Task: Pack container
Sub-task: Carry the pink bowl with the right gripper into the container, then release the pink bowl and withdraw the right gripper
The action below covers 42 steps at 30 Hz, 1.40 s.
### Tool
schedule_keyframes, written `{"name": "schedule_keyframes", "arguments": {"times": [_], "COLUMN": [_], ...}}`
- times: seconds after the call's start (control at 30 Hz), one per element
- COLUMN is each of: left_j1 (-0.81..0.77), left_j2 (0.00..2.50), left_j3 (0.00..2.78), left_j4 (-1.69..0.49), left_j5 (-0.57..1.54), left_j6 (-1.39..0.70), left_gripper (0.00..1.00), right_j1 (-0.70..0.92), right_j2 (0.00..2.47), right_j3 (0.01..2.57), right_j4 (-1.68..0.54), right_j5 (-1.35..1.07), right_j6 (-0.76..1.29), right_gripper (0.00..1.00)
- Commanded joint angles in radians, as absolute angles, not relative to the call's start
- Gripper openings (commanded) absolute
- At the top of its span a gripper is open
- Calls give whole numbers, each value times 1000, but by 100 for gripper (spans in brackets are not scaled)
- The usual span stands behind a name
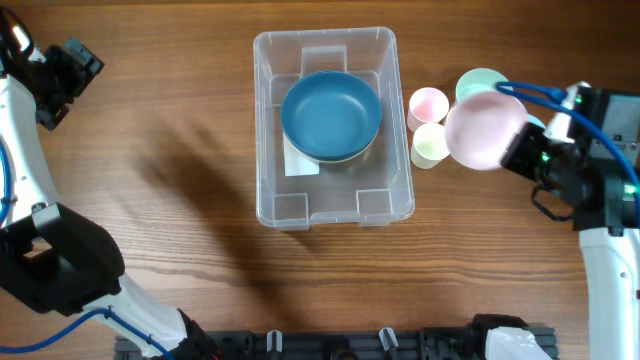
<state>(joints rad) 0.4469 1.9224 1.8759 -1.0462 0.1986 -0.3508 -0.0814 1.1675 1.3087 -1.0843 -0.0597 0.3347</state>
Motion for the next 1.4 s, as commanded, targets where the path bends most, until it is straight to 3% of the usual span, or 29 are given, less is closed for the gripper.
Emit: {"name": "schedule_keyframes", "arguments": {"times": [0.0, 0.17, 0.43, 1.37], "left_j1": [449, 449, 449, 449], "left_j2": [1894, 1894, 1894, 1894], "left_j3": [1897, 1897, 1897, 1897], "left_j4": [-1044, -1044, -1044, -1044], "left_j5": [196, 196, 196, 196], "left_j6": [-360, -360, -359, -359], "left_gripper": [100, 100, 100, 100], "right_j1": [83, 336, 575, 603], "right_j2": [1208, 1321, 1521, 1762], "right_j3": [1359, 1365, 1365, 1365], "right_j4": [-1036, -949, -930, -846], "right_j5": [-113, -114, -114, -133], "right_j6": [317, 314, 304, 292], "right_gripper": [4, 4, 4, 4]}}
